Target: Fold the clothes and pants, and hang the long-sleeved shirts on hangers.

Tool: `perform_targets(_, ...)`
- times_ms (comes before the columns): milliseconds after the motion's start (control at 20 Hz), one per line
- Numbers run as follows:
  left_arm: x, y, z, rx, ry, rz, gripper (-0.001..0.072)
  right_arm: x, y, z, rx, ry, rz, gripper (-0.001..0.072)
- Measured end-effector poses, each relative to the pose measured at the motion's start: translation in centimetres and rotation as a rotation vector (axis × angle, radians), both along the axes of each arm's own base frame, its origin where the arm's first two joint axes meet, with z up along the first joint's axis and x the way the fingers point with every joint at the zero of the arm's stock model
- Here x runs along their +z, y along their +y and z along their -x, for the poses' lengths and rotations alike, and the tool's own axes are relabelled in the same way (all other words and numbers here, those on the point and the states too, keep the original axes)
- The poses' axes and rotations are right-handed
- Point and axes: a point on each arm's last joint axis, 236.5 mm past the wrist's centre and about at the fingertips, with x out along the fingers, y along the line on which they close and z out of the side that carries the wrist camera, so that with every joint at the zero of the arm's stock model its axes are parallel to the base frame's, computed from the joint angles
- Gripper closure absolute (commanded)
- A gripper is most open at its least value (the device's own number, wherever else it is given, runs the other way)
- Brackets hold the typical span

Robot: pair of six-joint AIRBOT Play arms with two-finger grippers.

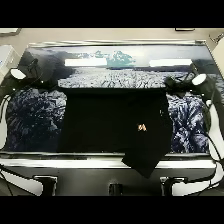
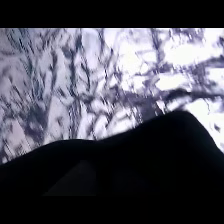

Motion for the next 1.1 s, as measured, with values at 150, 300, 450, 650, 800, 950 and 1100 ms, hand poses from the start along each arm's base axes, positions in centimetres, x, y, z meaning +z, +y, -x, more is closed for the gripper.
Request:
perform_targets(150, -1.8, 0.2, 5.7, -0.093, 0.211, -0.011, 0.0683, -1.7, 0.0, 6.9, 0.126, 0.250, 0.009, 0.0672)
perform_targets(300, -3.7, 0.3, 9.7, -0.137, 0.359, -0.009, 0.0682, -3.6, 0.1, 11.4, 0.167, 0.414, -0.005, 0.0672)
perform_targets(450, -5.3, 0.2, 12.5, -0.158, 0.462, 0.002, 0.0682, -4.7, 0.1, 13.2, 0.161, 0.481, -0.014, 0.0672)
perform_targets(650, -6.6, 0.0, 14.6, -0.167, 0.533, 0.013, 0.0682, -5.5, 0.1, 14.1, 0.153, 0.516, -0.019, 0.0672)
perform_targets(800, -7.0, -0.1, 15.1, -0.168, 0.550, 0.016, 0.0678, -5.7, 0.1, 14.1, 0.144, 0.521, -0.022, 0.0617)
perform_targets(950, -7.2, 0.0, 15.2, -0.165, 0.552, 0.012, 0.0292, -5.8, -0.1, 13.9, 0.122, 0.518, -0.021, 0.0257)
perform_targets(1100, -6.4, 0.7, 15.0, -0.152, 0.542, 0.019, 0.0256, -4.5, -0.8, 13.9, 0.119, 0.512, -0.024, 0.0181)
